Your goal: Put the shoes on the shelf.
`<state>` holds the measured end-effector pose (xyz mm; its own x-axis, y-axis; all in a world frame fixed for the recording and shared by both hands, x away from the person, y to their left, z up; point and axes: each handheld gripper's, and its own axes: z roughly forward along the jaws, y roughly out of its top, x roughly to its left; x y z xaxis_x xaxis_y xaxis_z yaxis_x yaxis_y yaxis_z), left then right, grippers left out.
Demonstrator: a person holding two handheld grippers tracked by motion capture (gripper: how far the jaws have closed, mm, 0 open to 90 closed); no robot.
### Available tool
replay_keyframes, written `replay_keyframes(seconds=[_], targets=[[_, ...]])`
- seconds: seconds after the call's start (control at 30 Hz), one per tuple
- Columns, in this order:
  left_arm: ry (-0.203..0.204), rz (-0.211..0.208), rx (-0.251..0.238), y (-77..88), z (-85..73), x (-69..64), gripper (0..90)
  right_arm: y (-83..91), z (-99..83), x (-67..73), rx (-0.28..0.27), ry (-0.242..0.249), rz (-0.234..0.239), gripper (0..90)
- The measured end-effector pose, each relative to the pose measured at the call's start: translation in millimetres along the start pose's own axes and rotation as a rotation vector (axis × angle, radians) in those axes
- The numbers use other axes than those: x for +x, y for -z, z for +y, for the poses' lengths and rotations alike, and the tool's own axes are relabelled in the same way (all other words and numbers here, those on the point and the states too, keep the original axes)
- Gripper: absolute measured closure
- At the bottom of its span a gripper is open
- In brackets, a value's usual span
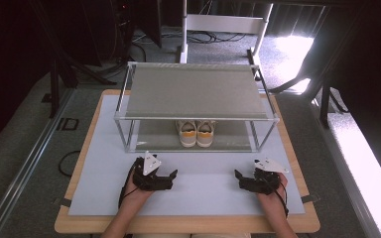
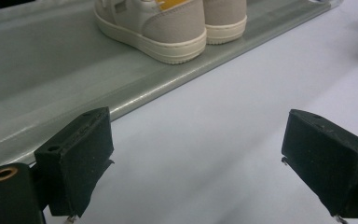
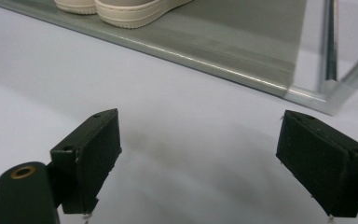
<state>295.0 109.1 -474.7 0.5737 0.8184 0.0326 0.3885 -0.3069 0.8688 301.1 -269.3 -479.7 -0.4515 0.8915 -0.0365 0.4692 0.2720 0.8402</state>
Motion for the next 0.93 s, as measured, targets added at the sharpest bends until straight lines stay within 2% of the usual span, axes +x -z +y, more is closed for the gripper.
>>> replay_keyframes(seconds=[0.1,0.3,0.47,0.53,0.63,0.93], targets=[[0.001,0.011,-0.011,3.1,-2.1,1.6,8.8,2.6,-1.6,-2.5,-0.005,-0.008,-0.003,13.0],[-0.003,0.022,-0.034,13.1,-11.3,13.6,8.8,10.0,-6.2,-15.1,-0.037,-0.048,-0.016,12.6],[0.003,0.036,-0.076,16.7,-17.0,18.8,8.8,10.7,-7.1,-21.6,-0.047,-0.083,-0.023,12.8],[-0.02,0.035,-0.089,16.0,-19.4,19.5,8.8,10.1,-6.9,-21.9,-0.04,-0.086,-0.021,13.5],[-0.021,0.031,-0.083,15.4,-20.0,19.7,8.8,9.7,-6.8,-21.4,-0.04,-0.077,-0.022,13.6],[0.02,0.01,-0.092,15.6,-21.3,24.4,10.8,8.2,-6.6,-21.8,-0.025,-0.082,-0.018,13.9]])
